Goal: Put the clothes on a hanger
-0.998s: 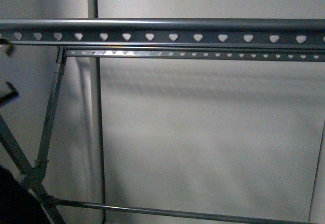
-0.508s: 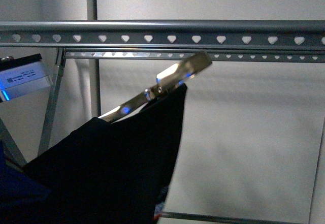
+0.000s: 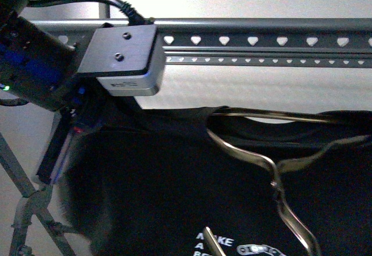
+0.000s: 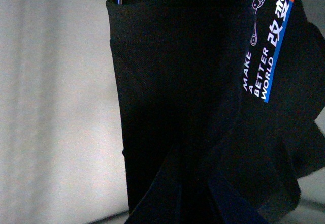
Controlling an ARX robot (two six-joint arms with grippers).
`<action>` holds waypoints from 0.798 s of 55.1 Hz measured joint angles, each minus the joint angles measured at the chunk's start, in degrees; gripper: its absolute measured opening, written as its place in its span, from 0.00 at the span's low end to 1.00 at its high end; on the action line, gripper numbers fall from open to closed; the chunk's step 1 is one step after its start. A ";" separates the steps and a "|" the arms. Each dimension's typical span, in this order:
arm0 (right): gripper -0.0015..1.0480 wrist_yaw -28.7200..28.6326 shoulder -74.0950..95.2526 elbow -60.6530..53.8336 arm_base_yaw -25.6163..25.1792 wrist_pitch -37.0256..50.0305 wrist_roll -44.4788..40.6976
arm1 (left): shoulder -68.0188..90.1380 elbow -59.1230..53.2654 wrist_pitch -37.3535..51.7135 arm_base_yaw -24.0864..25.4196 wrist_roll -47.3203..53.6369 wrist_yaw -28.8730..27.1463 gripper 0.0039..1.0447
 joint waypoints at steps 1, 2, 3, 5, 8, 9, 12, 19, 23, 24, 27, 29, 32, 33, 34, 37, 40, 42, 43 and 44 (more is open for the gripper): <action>0.93 -0.02 0.00 0.00 0.00 0.00 0.00 | 0.00 0.02 0.07 -0.37 0.35 0.24 0.05; 0.93 -0.02 0.00 0.00 0.00 0.00 0.02 | 0.00 0.02 0.11 -0.72 0.55 0.55 0.05; 0.93 -0.02 0.00 0.00 0.00 0.00 0.02 | 0.00 0.02 0.13 -0.94 0.81 0.79 0.05; 0.93 0.00 0.00 0.00 0.00 0.00 0.02 | 0.00 0.02 0.13 -1.16 1.38 0.85 0.05; 0.93 0.00 0.00 0.00 0.00 0.00 0.02 | 0.00 0.02 0.11 -1.11 1.60 0.81 0.05; 0.93 0.00 0.00 0.00 0.00 0.00 0.00 | 0.00 0.02 0.13 -1.09 1.64 0.79 0.05; 0.93 0.00 0.00 0.00 0.00 0.00 0.00 | 0.02 0.02 0.13 -0.90 1.81 0.72 0.05; 0.93 -14.29 4.09 2.34 -4.57 -4.04 -5.40 | 0.04 0.02 0.11 -0.63 1.95 0.66 0.05; 0.93 -31.08 13.66 7.17 -11.47 -5.44 -14.49 | 0.04 0.04 0.13 -0.57 1.99 0.42 0.05; 0.93 -34.84 16.61 8.96 -13.00 -5.03 -18.82 | 0.04 0.04 0.13 -0.61 1.99 0.42 0.05; 0.93 -39.82 21.99 13.05 -14.25 -4.76 -26.25 | 0.04 0.04 0.13 -0.83 2.10 0.57 0.05; 0.93 -41.66 25.18 16.17 -13.94 -5.33 -32.11 | 0.04 0.04 0.13 -0.92 2.21 0.59 0.05; 0.93 -41.66 28.61 19.82 -12.55 -5.53 -40.19 | 0.11 0.04 0.13 -0.87 2.25 0.55 0.05; 0.93 -41.35 29.29 20.63 -12.09 -5.51 -42.18 | 0.13 0.04 0.13 -0.83 2.27 0.48 0.05; 0.93 -40.44 30.64 22.16 -11.10 -5.44 -45.22 | 0.13 0.04 0.13 -0.81 2.34 0.42 0.05; 0.93 -38.53 33.38 24.98 -8.76 -5.27 -55.19 | 0.13 0.04 0.13 -0.70 2.40 0.37 0.05; 0.93 -37.83 36.04 27.15 -6.43 -5.77 -63.23 | 0.13 0.04 0.13 -0.57 2.47 0.33 0.05; 0.93 -37.62 37.88 28.44 -5.03 -7.39 -70.14 | 0.13 0.04 0.13 -0.57 2.49 0.33 0.05; 0.93 -37.42 38.77 28.96 -4.42 -8.28 -72.11 | 0.13 0.04 0.13 -0.57 2.49 0.31 0.05; 0.93 -37.22 39.82 29.42 -3.78 -9.22 -75.93 | 0.13 0.04 0.13 -0.57 2.49 0.28 0.05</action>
